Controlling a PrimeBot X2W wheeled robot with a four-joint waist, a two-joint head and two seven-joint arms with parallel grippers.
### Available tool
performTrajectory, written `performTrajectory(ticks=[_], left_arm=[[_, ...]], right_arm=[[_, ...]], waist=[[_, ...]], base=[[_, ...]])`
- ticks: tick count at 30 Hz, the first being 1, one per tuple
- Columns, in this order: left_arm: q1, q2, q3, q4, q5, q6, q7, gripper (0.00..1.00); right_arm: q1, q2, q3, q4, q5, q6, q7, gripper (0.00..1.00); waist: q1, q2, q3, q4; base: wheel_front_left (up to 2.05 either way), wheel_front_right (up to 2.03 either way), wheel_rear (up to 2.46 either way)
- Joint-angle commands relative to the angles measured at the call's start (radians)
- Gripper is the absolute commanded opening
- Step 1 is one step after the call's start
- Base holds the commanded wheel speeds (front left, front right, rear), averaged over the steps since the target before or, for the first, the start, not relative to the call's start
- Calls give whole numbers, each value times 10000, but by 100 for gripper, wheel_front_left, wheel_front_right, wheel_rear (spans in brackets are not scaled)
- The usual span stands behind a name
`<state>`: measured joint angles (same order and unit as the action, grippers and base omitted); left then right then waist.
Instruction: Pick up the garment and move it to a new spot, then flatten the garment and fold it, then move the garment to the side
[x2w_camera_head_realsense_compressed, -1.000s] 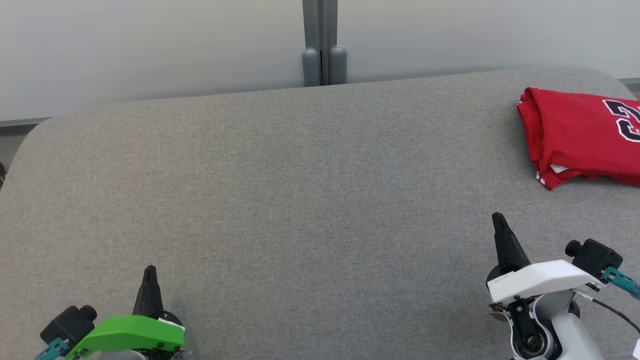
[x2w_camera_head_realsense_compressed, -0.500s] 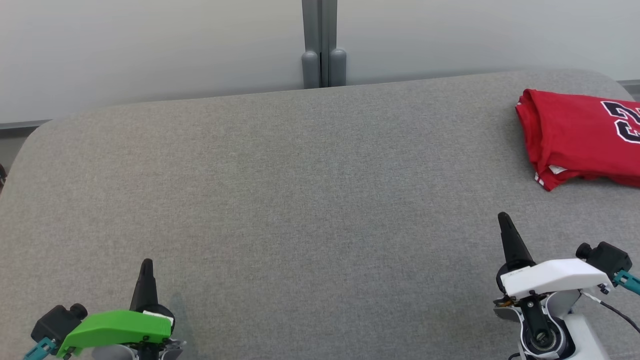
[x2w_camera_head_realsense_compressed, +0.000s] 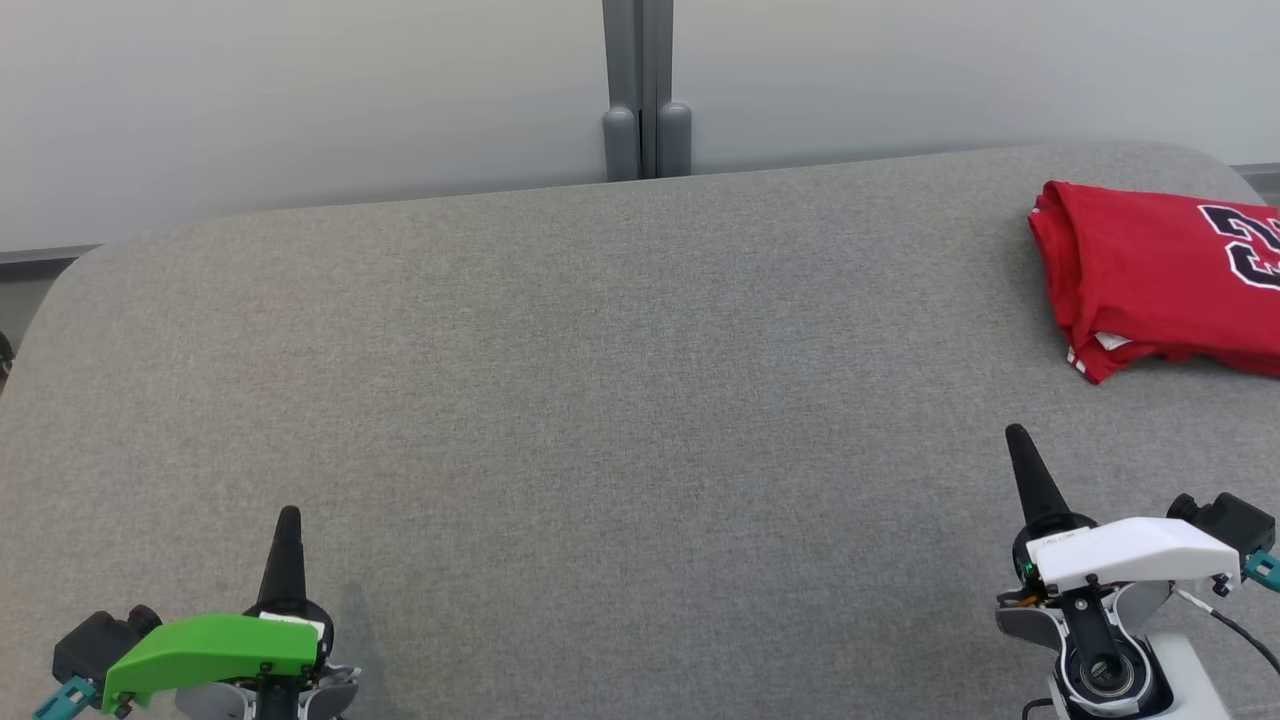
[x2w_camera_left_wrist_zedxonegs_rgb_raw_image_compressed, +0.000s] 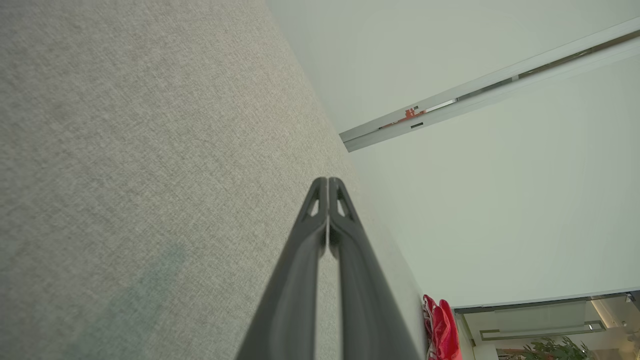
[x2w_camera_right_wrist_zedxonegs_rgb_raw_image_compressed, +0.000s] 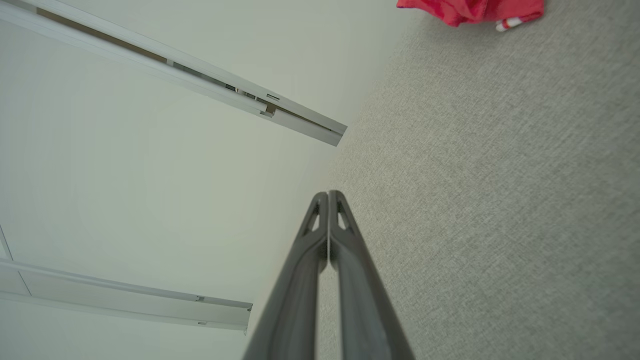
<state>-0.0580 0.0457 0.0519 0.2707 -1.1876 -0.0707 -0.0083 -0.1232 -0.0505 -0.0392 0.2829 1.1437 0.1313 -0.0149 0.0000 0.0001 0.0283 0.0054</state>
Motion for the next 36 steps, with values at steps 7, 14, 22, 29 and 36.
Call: performTrajectory(ticks=[7,14,22,29,36], left_arm=[[-300,55,141,-124,-754,-143,230,0],[-340,57,230,-151,-1328,-222,401,0],[-408,62,319,-179,-1944,-305,580,0],[-434,64,385,-204,-2453,-379,718,0],[-489,66,453,-222,-2939,-459,860,0]], right_arm=[[63,-49,-142,-182,841,-5,231,0],[89,-49,-242,-221,1481,-6,403,0],[97,-48,-343,-265,2161,-3,588,0],[116,-48,-430,-298,2726,-3,753,0],[135,-47,-510,-327,3243,-3,880,0]], waist=[[0,-1,-31,-7],[0,-1,-61,-13],[0,-1,-96,-21],[0,-1,-126,-27],[0,-1,-155,-34]], base=[[0,0,0],[0,0,0],[0,0,0],[0,0,0],[0,0,0]])
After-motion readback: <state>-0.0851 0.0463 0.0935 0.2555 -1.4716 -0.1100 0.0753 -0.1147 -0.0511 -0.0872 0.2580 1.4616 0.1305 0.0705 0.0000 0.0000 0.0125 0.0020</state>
